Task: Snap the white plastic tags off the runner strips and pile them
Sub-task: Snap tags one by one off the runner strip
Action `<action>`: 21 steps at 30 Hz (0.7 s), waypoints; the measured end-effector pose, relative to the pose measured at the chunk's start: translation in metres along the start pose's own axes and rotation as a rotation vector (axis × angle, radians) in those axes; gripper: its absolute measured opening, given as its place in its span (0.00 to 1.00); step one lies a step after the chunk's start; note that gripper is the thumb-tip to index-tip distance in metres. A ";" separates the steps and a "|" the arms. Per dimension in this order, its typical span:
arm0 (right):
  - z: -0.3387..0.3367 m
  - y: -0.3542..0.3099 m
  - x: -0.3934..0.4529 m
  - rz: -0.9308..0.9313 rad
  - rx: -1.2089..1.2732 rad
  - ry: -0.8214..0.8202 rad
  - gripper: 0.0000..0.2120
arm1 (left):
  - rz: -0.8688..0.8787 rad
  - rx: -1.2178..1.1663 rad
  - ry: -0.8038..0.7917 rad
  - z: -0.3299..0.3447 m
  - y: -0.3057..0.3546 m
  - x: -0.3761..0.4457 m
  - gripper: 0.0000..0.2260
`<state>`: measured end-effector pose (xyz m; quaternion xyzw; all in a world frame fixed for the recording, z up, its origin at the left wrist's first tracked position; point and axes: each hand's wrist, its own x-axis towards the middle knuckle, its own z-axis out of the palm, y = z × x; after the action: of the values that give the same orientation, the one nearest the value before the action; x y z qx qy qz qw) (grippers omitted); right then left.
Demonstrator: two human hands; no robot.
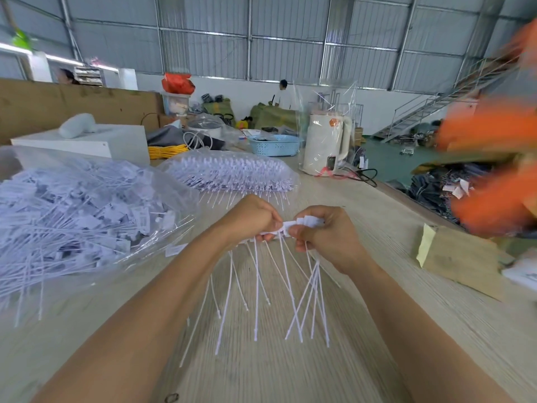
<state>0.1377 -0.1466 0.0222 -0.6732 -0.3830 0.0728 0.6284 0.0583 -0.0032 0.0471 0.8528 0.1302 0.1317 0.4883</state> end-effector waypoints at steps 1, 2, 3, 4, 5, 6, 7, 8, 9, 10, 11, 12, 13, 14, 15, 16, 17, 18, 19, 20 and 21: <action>0.001 -0.001 0.000 -0.010 -0.009 0.006 0.22 | -0.016 -0.021 0.004 0.000 0.000 0.000 0.12; 0.003 0.000 0.000 -0.017 -0.022 0.022 0.22 | -0.030 -0.034 0.008 0.000 0.001 0.000 0.11; 0.004 -0.001 0.001 -0.025 -0.046 0.046 0.21 | -0.042 -0.045 0.014 -0.001 0.002 0.001 0.11; 0.004 -0.002 0.002 -0.043 -0.084 0.070 0.18 | -0.057 -0.061 0.019 -0.002 0.002 0.001 0.11; 0.004 -0.003 0.002 -0.076 -0.139 0.086 0.14 | -0.079 -0.086 0.015 -0.003 0.002 0.002 0.11; 0.003 -0.003 0.003 -0.137 -0.205 0.089 0.12 | -0.106 -0.113 -0.003 -0.006 0.002 0.003 0.10; 0.002 -0.004 0.002 -0.204 -0.277 0.082 0.11 | -0.137 -0.143 -0.037 -0.008 0.003 0.003 0.09; 0.002 -0.006 0.002 -0.264 -0.329 0.082 0.11 | -0.167 -0.176 -0.077 -0.009 0.004 0.003 0.07; 0.001 -0.007 0.001 -0.302 -0.352 0.085 0.11 | -0.191 -0.203 -0.113 -0.011 0.006 0.003 0.07; 0.000 -0.007 0.002 -0.328 -0.352 0.089 0.10 | -0.206 -0.212 -0.138 -0.012 0.008 0.002 0.06; -0.002 -0.007 0.002 -0.347 -0.354 0.096 0.09 | -0.210 -0.204 -0.150 -0.012 0.010 0.001 0.06; -0.004 -0.007 0.003 -0.368 -0.358 0.105 0.08 | -0.204 -0.187 -0.148 -0.011 0.013 -0.001 0.06; -0.006 -0.006 0.004 -0.374 -0.356 0.115 0.07 | -0.189 -0.164 -0.130 -0.010 0.018 -0.002 0.05; -0.007 -0.005 0.005 -0.364 -0.343 0.116 0.07 | -0.167 -0.129 -0.100 -0.008 0.022 -0.003 0.05; -0.007 -0.005 0.006 -0.338 -0.331 0.120 0.06 | -0.145 -0.079 -0.065 -0.006 0.026 -0.004 0.05; -0.007 -0.004 0.008 -0.311 -0.323 0.119 0.05 | -0.128 -0.023 -0.039 -0.005 0.029 -0.006 0.06; -0.008 -0.001 0.009 -0.291 -0.340 0.129 0.05 | -0.117 0.024 -0.033 -0.004 0.032 -0.007 0.07; -0.013 0.003 0.009 -0.270 -0.395 0.171 0.04 | -0.116 0.059 -0.051 -0.005 0.033 -0.009 0.08; -0.021 0.007 0.010 -0.223 -0.450 0.237 0.03 | -0.122 0.085 -0.073 -0.008 0.034 -0.010 0.09; -0.037 0.011 0.012 -0.138 -0.448 0.326 0.02 | -0.125 0.099 -0.072 -0.013 0.033 -0.011 0.09; -0.055 0.015 0.012 -0.014 -0.335 0.422 0.04 | -0.115 0.102 -0.035 -0.019 0.032 -0.011 0.09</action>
<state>0.1843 -0.1817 0.0245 -0.7653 -0.2549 -0.1379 0.5748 0.0441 -0.0076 0.0831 0.8700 0.1768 0.0816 0.4530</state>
